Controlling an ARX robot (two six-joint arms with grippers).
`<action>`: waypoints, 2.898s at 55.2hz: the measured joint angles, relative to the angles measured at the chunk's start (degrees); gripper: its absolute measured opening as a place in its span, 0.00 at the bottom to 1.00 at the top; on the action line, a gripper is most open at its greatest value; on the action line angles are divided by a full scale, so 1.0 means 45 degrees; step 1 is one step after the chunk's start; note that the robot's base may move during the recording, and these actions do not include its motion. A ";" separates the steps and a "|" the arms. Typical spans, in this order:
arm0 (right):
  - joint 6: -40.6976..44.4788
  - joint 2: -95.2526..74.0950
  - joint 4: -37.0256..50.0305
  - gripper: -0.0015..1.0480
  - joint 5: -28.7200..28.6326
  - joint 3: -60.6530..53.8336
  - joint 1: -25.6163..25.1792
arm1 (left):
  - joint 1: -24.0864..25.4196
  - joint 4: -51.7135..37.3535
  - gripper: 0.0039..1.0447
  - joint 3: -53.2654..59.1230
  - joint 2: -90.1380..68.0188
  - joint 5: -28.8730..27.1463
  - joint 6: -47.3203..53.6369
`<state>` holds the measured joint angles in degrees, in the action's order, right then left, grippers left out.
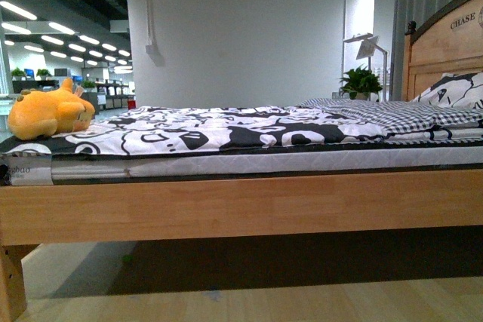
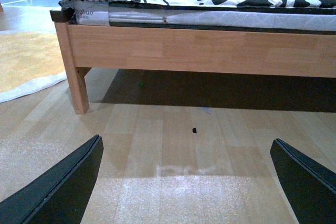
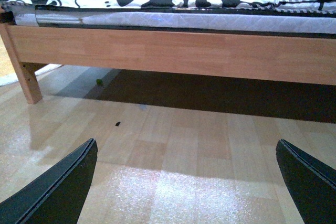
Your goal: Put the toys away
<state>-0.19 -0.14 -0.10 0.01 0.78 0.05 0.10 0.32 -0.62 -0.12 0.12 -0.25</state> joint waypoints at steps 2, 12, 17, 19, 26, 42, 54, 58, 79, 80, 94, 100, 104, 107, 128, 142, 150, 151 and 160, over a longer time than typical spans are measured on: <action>0.0000 0.0000 0.0000 1.00 0.0000 -0.0005 0.0000 | 0.0000 0.0000 0.95 0.0000 0.0000 0.0000 0.0000; 0.0000 0.0000 0.0000 1.00 0.0000 -0.0005 0.0000 | 0.0000 0.0000 0.95 0.0000 0.0000 0.0000 0.0005; 0.0000 0.0000 0.0000 1.00 0.0000 0.0000 0.0000 | 0.0000 0.0000 0.95 0.0000 0.0000 0.0000 0.0000; 0.0000 0.0000 0.0000 1.00 0.0000 0.0000 0.0000 | 0.0000 0.0000 0.95 0.0000 0.0000 0.0000 0.0000; 0.0000 0.0000 0.0000 1.00 0.0000 0.0000 0.0000 | 0.0000 0.0000 0.95 0.0000 0.0000 0.0000 0.0000; 0.0000 0.0000 0.0000 1.00 0.0000 -0.0005 0.0000 | 0.0000 0.0000 0.95 0.0000 0.0000 0.0000 0.0000; 0.0000 0.0000 0.0000 1.00 0.0000 0.0000 0.0000 | 0.0000 0.0000 0.95 0.0000 0.0000 0.0000 0.0000; 0.0000 0.0000 0.0000 1.00 0.0000 0.0000 0.0000 | 0.0000 0.0000 0.95 0.0000 0.0000 0.0000 0.0000; 0.0000 0.0000 0.0000 1.00 0.0000 0.0000 0.0000 | 0.0000 0.0000 0.95 0.0000 0.0000 -0.0005 0.0000; 0.0000 0.0000 0.0000 1.00 0.0000 0.0000 0.0000 | 0.0000 0.0000 0.95 0.0000 0.0000 -0.0005 0.0000; 0.0000 0.0000 0.0000 1.00 0.0000 0.0000 0.0000 | 0.0000 0.0000 0.95 0.0000 0.0000 -0.0015 0.0000; 0.0000 0.0000 0.0000 1.00 0.0000 0.0000 0.0000 | 0.0000 0.0000 0.95 0.0000 0.0000 -0.0010 0.0000; 0.0000 0.0000 0.0000 1.00 0.0000 -0.0005 0.0000 | 0.0000 0.0000 0.95 0.0000 0.0000 -0.0019 0.0000; 0.0000 0.0000 0.0000 1.00 -0.0005 -0.0005 0.0000 | 0.0000 0.0000 0.95 0.0000 0.0000 -0.0019 0.0000; 0.0000 -0.0005 0.0000 1.00 -0.0005 0.0000 0.0000 | 0.0000 0.0000 0.95 0.0000 0.0000 -0.0015 0.0000; 0.0000 -0.0005 0.0000 1.00 -0.0010 0.0000 0.0000 | 0.0000 0.0000 0.95 0.0000 0.0005 -0.0034 0.0000; 0.0000 -0.0005 0.0000 1.00 -0.0015 0.0000 0.0000 | 0.0000 0.0000 0.95 0.0000 0.0005 -0.0015 0.0000; 0.0000 -0.0005 0.0000 1.00 -0.0015 0.0000 0.0000 | 0.0000 0.0000 0.95 0.0000 0.0005 -0.0024 0.0000; 0.0000 -0.0010 0.0000 1.00 -0.0010 0.0000 0.0000 | 0.0000 0.0000 0.95 0.0000 0.0005 -0.0019 0.0000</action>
<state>-0.19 -0.19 -0.10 -0.03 0.78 0.05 0.10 0.32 -0.62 -0.10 0.03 -0.25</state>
